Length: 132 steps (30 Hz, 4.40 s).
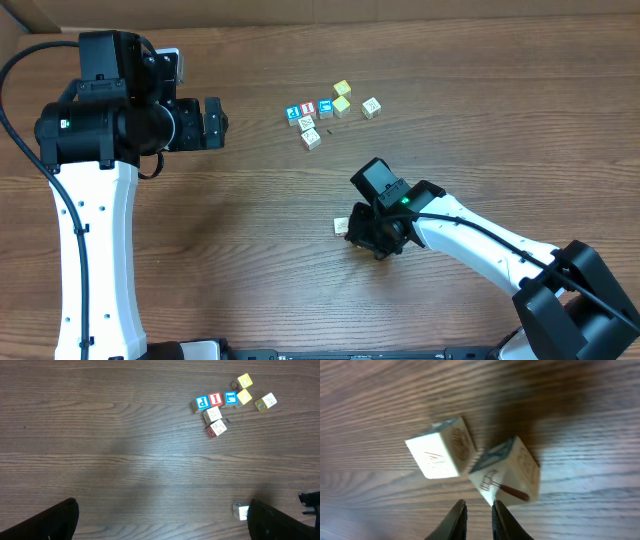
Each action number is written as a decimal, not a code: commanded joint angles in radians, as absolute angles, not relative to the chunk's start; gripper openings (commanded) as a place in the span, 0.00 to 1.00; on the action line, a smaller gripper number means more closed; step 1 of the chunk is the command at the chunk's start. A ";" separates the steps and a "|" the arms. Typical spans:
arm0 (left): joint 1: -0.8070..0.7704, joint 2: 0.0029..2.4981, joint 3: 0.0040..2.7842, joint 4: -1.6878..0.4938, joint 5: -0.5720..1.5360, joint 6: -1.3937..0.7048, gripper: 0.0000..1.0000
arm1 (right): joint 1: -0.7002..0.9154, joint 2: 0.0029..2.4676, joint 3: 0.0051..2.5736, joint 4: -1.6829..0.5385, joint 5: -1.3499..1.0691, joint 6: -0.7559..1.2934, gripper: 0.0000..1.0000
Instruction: Flip 3 blocks
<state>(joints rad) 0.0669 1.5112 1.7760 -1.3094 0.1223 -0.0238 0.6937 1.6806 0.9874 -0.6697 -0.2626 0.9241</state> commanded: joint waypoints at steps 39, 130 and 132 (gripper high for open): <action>0.067 1.511 1.800 -1.305 0.120 -0.033 1.00 | 0.720 1.685 0.928 -0.649 -0.178 1.022 0.04; 0.067 1.511 1.800 -1.305 0.120 -0.033 1.00 | 0.667 1.706 0.966 -0.563 -0.066 0.887 0.04; 0.067 1.511 1.800 -1.305 0.120 -0.033 1.00 | 0.667 1.706 0.966 -0.558 -0.072 0.886 0.04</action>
<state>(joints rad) 0.0669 1.5112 1.7760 -1.3094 0.1223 -0.0235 0.6624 1.6936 0.9730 -0.5682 -0.0631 0.8787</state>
